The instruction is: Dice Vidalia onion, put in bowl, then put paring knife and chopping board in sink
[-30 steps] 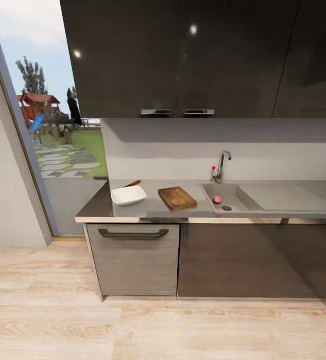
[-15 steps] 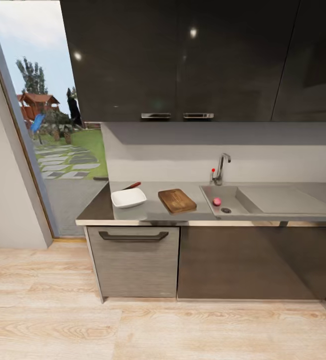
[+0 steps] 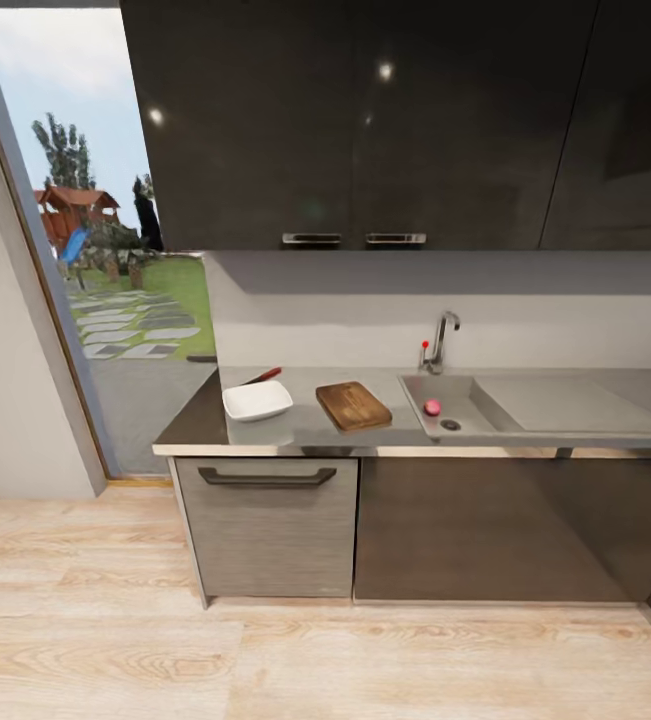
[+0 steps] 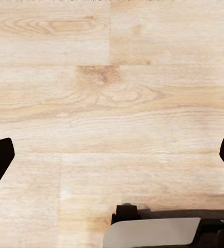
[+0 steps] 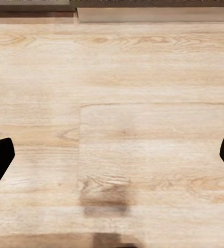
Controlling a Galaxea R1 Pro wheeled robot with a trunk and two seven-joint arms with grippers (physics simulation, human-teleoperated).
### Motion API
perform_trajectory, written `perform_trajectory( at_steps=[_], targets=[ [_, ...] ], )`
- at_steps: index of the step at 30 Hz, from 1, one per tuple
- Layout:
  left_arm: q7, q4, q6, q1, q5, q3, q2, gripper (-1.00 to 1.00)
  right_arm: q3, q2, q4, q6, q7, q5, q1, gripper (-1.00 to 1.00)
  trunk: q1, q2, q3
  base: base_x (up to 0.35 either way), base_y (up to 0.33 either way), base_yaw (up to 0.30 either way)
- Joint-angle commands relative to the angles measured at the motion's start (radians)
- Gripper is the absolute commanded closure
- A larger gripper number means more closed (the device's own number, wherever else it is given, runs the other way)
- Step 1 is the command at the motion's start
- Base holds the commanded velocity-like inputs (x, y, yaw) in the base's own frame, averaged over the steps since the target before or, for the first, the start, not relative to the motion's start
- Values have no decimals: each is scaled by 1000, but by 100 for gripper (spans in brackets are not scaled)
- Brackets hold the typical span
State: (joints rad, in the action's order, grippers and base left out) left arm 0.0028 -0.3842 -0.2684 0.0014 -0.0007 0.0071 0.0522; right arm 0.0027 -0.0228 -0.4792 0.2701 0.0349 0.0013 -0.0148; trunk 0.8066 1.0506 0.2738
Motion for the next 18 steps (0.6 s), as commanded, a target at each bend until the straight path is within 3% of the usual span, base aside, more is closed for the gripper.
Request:
perform_trajectory(
  at_steps=[1, 18],
  targets=[
    [0, -1, -2, 0, 0, 1, 0, -100, 0, 0, 1, 3, 3, 0, -1, -100, -4, -7, -2, 0, 0, 0],
    [0, -2, -2, 0, -1, 1, 0, -100, 0, 0, 1, 3, 3, 0, -1, -100, -69, -126, -55, 0, 0, 0]
  ],
)
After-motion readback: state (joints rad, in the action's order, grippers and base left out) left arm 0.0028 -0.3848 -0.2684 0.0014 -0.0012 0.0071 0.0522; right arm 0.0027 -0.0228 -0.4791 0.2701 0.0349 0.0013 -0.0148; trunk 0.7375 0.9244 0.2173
